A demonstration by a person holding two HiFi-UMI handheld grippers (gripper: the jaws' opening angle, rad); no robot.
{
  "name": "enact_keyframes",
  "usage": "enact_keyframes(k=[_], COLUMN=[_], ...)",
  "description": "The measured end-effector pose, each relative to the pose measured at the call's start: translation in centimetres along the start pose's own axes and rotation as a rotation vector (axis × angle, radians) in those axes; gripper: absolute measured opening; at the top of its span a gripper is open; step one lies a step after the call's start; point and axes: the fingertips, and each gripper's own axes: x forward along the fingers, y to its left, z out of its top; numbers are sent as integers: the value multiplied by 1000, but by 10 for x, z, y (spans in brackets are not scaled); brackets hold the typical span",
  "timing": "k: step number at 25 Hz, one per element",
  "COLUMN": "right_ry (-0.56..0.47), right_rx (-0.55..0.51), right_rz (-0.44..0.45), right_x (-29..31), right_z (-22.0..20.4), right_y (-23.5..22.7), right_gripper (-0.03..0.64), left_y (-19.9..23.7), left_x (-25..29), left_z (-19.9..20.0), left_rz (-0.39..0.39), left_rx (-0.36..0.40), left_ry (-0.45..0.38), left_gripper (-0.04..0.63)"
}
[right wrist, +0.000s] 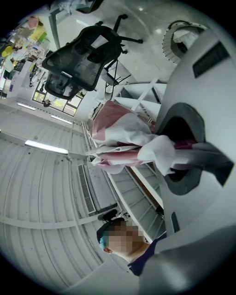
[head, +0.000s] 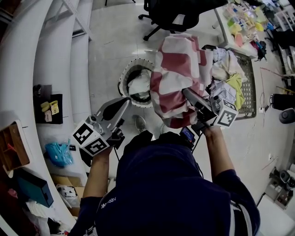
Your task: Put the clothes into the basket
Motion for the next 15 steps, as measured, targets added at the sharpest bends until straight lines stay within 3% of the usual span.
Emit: enact_keyframes(k=[8, 15], right_ry=[40, 94], right_rx=[34, 84], right_rz=[-16, -19], right_x=[18, 24], right_z=[7, 8], right_y=[-30, -72], right_gripper=[61, 61], left_y=[12, 21], left_x=[14, 29], left_z=[0, -5], left_rz=[28, 97], left_rx=[-18, -15], left_ry=[14, 18], left_gripper=[-8, -8])
